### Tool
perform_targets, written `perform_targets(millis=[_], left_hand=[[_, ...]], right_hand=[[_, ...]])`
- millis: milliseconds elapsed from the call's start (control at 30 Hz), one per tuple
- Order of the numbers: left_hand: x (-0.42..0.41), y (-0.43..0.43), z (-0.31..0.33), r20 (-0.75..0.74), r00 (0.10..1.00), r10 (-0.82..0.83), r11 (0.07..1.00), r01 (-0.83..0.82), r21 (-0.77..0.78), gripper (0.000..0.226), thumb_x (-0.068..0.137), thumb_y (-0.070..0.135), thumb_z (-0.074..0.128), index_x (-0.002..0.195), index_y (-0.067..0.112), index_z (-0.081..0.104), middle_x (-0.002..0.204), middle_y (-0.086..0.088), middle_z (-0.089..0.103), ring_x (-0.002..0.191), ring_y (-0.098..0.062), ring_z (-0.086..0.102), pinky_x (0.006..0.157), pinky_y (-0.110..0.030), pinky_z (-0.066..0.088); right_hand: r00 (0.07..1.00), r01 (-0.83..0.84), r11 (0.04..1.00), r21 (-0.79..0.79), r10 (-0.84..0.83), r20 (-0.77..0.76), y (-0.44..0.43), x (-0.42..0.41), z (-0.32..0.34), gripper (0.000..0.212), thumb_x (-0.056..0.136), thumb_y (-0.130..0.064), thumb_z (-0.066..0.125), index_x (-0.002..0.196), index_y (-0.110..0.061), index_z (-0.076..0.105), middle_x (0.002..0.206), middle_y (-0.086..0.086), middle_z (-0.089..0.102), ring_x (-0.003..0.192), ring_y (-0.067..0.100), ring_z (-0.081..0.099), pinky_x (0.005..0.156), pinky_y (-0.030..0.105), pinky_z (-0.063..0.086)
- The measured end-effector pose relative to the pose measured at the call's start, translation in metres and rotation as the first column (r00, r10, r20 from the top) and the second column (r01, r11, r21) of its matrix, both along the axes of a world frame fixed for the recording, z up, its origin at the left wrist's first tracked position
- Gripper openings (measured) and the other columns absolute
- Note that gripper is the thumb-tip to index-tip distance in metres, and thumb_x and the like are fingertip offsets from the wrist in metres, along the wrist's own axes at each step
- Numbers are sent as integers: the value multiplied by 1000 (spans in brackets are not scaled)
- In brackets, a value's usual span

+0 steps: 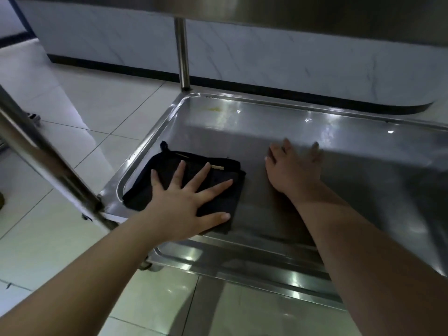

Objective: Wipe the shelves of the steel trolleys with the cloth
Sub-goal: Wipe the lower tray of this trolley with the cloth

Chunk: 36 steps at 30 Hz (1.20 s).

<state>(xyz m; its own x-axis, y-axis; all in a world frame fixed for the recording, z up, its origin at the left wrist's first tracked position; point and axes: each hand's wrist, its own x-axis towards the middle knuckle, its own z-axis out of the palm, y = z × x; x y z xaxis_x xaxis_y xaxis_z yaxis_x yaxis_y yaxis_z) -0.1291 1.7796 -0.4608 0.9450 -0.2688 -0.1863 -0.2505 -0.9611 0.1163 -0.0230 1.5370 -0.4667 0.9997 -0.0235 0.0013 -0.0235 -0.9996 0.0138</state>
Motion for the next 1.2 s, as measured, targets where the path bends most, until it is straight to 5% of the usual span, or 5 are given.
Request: perform_targets(millis=[233, 400, 767, 1200], left_hand=[[22, 4, -8, 46, 997, 60, 997, -58, -48, 75, 57, 101, 3, 125, 79, -17, 159, 20, -18, 146, -36, -22, 96, -77, -21], [95, 8, -7, 48, 985, 165, 986, -166, 6, 75, 60, 99, 8, 128, 77, -15, 161, 17, -16, 146, -39, -17, 94, -80, -15], [209, -14, 5, 41, 995, 94, 995, -96, 36, 74, 72, 94, 20, 138, 70, -4, 163, 12, -7, 147, -39, -12, 99, -82, -10], [20, 42, 2, -48, 997, 52, 999, -52, 2, 74, 57, 99, 1, 125, 78, -21, 158, 18, -26, 144, -34, -26, 100, -75, -19]], right_hand=[[995, -96, 993, 74, 98, -35, 36, 13, -7, 61, 96, -66, 11, 152, -45, 2, 163, -12, 0, 147, 41, 0, 109, 71, 1], [993, -115, 990, 83, 117, -18, 33, 14, -14, 61, 95, -67, 13, 152, -45, 4, 164, -10, 3, 146, 46, 2, 113, 66, 10], [995, -98, 993, 61, 95, 42, 37, 17, -18, 60, 96, -65, 16, 152, -44, 12, 163, -9, 6, 146, 43, 5, 110, 69, 12], [996, -91, 991, 97, 91, 4, 34, 16, -13, 61, 95, -67, 17, 151, -45, 11, 163, -12, 5, 147, 41, 5, 109, 66, 15]])
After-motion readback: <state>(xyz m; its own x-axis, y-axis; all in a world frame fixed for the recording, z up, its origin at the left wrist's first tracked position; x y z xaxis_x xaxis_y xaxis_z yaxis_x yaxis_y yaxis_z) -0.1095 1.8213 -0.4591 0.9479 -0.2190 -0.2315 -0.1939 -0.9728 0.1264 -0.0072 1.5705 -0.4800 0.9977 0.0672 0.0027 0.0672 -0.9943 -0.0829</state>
